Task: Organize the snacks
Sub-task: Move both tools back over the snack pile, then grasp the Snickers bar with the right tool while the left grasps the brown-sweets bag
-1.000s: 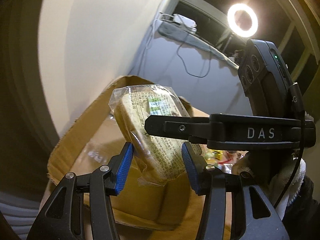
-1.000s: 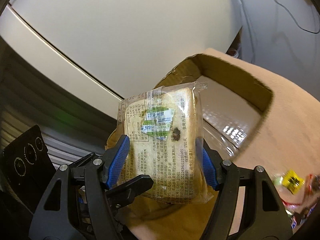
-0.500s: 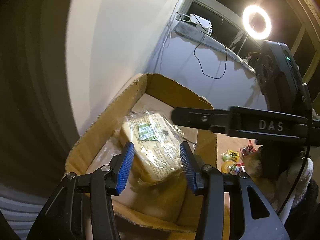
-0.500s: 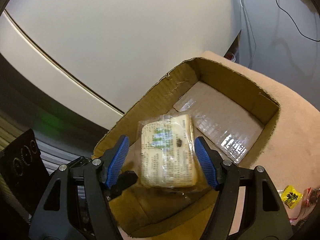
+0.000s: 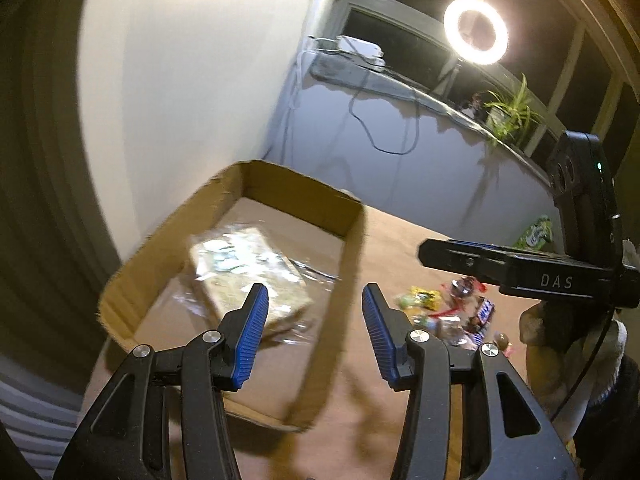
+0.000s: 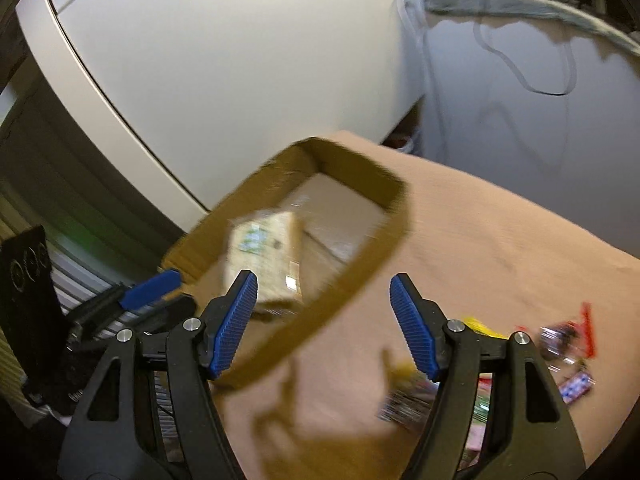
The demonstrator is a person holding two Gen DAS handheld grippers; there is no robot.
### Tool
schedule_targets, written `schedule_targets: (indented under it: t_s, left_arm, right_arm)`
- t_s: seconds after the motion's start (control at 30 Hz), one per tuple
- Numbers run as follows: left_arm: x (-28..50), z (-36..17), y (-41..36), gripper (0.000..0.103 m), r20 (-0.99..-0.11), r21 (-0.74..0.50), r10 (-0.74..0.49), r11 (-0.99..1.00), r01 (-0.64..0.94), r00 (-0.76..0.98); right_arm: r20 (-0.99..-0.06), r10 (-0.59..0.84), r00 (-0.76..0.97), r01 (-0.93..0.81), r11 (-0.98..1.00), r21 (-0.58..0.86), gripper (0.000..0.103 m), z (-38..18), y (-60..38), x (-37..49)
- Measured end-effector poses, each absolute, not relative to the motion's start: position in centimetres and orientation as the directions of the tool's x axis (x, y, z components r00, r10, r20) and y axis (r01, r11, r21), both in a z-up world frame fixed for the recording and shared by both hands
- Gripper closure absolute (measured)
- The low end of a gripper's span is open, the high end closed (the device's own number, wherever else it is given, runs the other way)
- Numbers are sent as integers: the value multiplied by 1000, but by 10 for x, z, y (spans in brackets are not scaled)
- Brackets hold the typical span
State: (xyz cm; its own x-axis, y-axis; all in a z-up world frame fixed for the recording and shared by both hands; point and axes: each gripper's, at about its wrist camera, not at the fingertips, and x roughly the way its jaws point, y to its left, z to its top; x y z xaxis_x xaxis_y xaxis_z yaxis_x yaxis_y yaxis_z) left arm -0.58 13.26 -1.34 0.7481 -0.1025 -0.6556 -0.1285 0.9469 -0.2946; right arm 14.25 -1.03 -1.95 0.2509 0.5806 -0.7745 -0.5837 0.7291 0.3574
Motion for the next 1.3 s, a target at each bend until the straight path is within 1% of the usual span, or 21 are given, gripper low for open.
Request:
schedule_targets:
  t_s: [0.07,0.2,0.27,0.37,0.5,0.57,0.83,0.87,0.9,0.93,0.97,1.0,1.2,1.3]
  left_arm:
    - [-4,-13,120,55,-658,-294,-118,950,-109,744]
    - [0,-19,90,53,-669,-290,-153,955,-66,727]
    - [4,-23,77,53,-679,-298,-176,953,-48,713]
    - [12,-33,55,53,-697,-302,-208,953,-17,686]
    - [23,-45,27,53,-720,-313,-251,950,20,647]
    - [28,-48,18,53,-727,-320,-267,947,32,633]
    - [44,-64,-3,53,-751,-331,-298,942,54,589]
    - [44,-65,-4,54,-752,-333,-299,942,53,588]
    - [46,-66,-3,56,-752,-337,-302,940,53,585]
    - [47,-67,-3,59,-754,-342,-308,938,54,581]
    - [48,-68,-3,64,-756,-342,-310,938,56,577]
    - [49,-68,-2,66,-757,-340,-309,939,56,575]
    - [54,-74,-6,66,-768,-335,-313,940,66,559]
    - [57,-76,-11,66,-770,-335,-320,939,77,552]
  right_arm:
    - [-784,548,292,-564,760,322,24,-21,-37,141]
    - [-810,467,355,-519,819,245,22,-28,-90,139]
    - [-825,415,383,-479,853,207,19,-36,-119,137]
    - [-847,353,396,-421,890,175,19,-50,-154,138]
    - [-866,332,373,-317,923,217,19,-70,-196,142]
    - [-870,347,350,-279,925,257,19,-78,-209,143]
    - [-869,413,270,-238,904,356,19,-98,-215,149]
    - [-871,419,258,-238,901,363,20,-99,-212,150]
    - [-871,423,251,-240,899,367,21,-102,-207,150]
    - [-872,425,243,-242,897,370,26,-104,-203,149]
    - [-873,427,234,-244,895,372,29,-105,-199,151]
    - [-875,425,231,-244,896,371,30,-107,-196,151]
    - [-891,379,249,-234,917,324,33,-113,-178,159]
    - [-900,352,256,-237,926,295,36,-114,-168,164]
